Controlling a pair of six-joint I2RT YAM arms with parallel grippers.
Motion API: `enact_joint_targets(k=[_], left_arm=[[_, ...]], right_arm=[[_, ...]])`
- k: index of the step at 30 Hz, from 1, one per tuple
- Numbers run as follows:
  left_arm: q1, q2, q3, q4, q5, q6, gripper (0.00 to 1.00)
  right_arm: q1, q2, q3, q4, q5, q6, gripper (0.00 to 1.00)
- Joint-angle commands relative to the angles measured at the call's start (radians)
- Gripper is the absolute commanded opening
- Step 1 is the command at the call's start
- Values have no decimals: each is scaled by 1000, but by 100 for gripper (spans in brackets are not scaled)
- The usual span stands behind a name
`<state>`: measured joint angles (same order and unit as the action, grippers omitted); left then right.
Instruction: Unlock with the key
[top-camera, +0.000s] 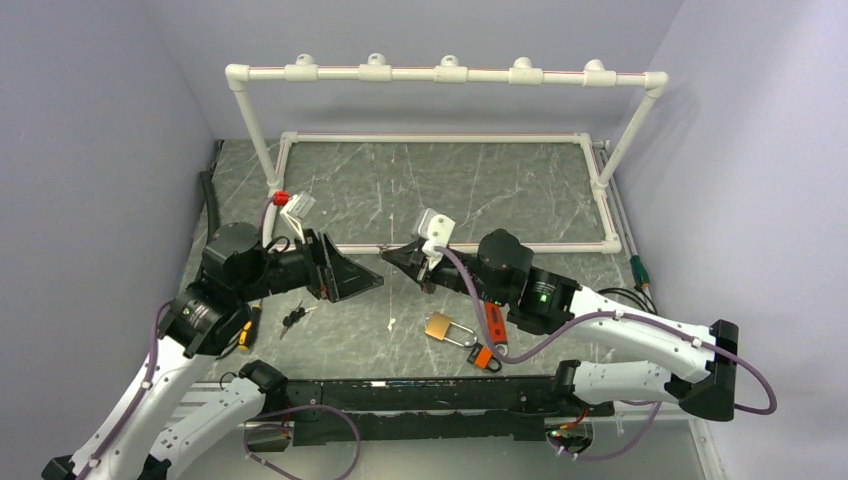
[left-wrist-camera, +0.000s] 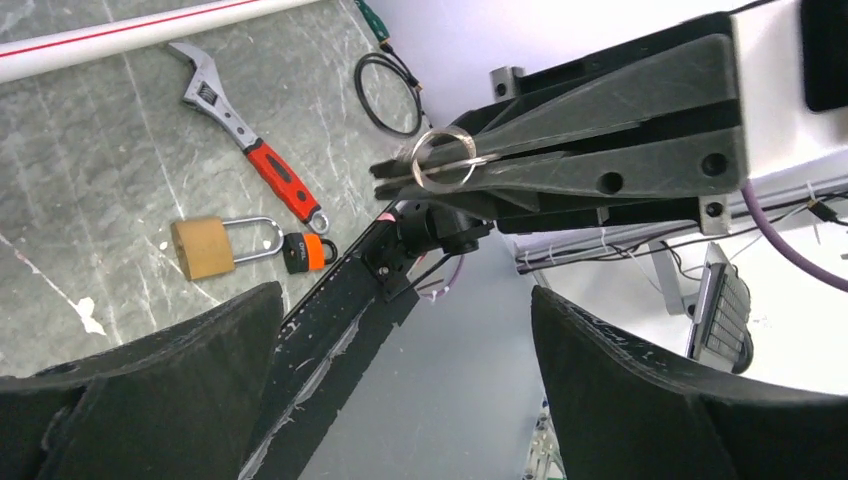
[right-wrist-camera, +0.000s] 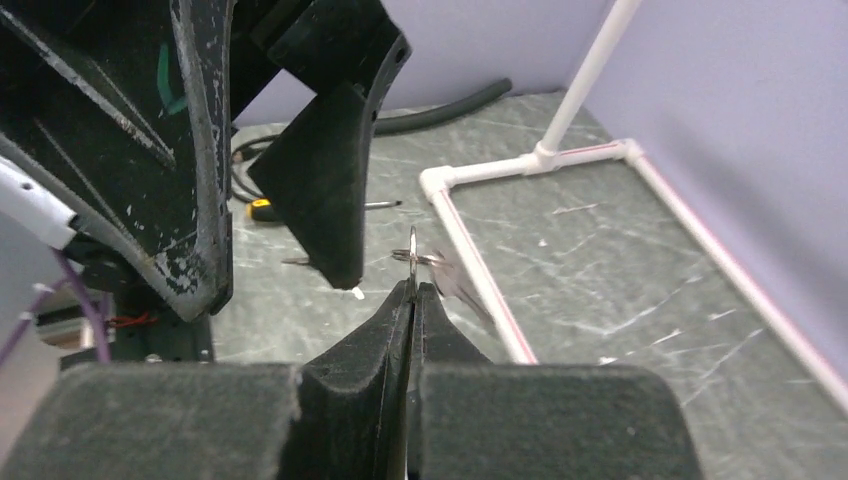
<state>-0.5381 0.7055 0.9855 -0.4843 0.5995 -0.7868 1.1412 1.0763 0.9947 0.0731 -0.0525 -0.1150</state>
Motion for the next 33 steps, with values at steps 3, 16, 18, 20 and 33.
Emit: enact_joint_targets(k=[3, 16, 18, 20, 33], left_arm=[[0, -38, 83, -108, -82, 55, 98], [0, -69, 151, -245, -192, 169, 83], [0, -85, 123, -245, -200, 172, 81], [0, -101, 82, -210, -184, 156, 78], [0, -50, 106, -239, -318, 143, 75]], right_arm=[[87, 89, 122, -123, 166, -352, 0], [201, 120, 101, -157, 309, -873, 0], [209, 119, 92, -176, 355, -911, 0], [221, 111, 40, -153, 411, -1021, 0], [223, 159, -48, -42, 671, -1454, 0]])
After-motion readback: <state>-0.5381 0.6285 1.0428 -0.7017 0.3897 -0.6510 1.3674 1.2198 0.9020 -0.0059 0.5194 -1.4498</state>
